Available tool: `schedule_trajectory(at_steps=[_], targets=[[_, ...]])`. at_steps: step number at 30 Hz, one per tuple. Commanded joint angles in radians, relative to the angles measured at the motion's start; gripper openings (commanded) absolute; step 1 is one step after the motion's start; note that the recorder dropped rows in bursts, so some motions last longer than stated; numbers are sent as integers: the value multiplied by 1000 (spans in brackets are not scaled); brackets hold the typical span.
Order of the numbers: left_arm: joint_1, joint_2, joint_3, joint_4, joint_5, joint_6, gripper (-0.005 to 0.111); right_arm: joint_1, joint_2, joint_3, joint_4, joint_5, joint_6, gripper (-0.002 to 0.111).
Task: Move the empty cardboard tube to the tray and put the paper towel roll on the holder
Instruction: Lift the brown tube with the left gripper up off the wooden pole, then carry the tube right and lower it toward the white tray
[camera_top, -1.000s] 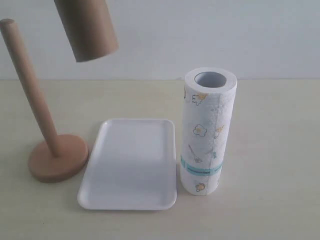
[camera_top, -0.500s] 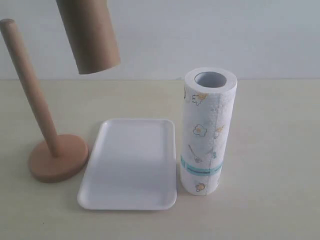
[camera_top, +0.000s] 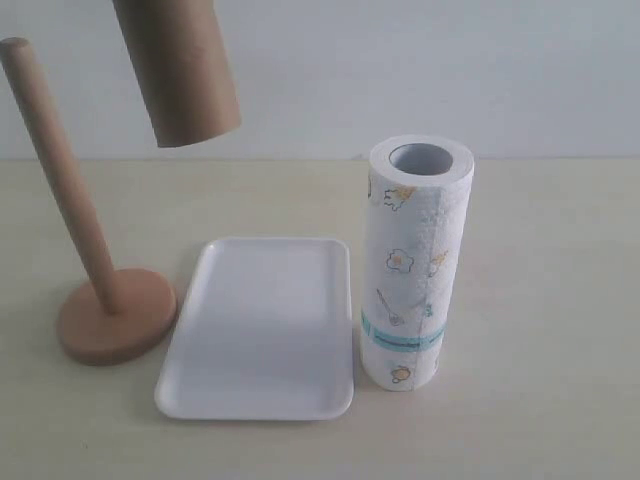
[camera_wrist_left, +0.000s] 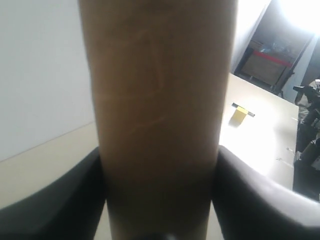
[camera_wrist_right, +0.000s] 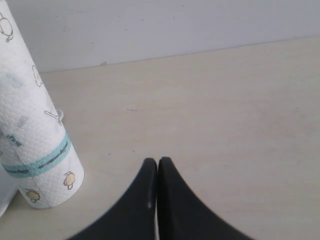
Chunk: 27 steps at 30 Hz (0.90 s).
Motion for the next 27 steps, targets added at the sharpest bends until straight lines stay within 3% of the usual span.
schedule_trajectory(at_steps=[1,11,18,24,27], targets=[[-20,-2,-1,-41,30,91,4,-2,-5,-1,-2,-8,-7,0],[-120,-64,-1,-91,341,478,4,-2,-5,-1,-2,-8,-7,0],[-205,-120,0,-10,642,526,4,-2,-5,-1,-2,-8,-7,0],[-249,-135,0,-10,800,593,4,-2,-5,-1,-2,-8,-7,0],[-249,-135,0,-10,799,587,4,-2,-5,-1,-2,-8,-7,0]])
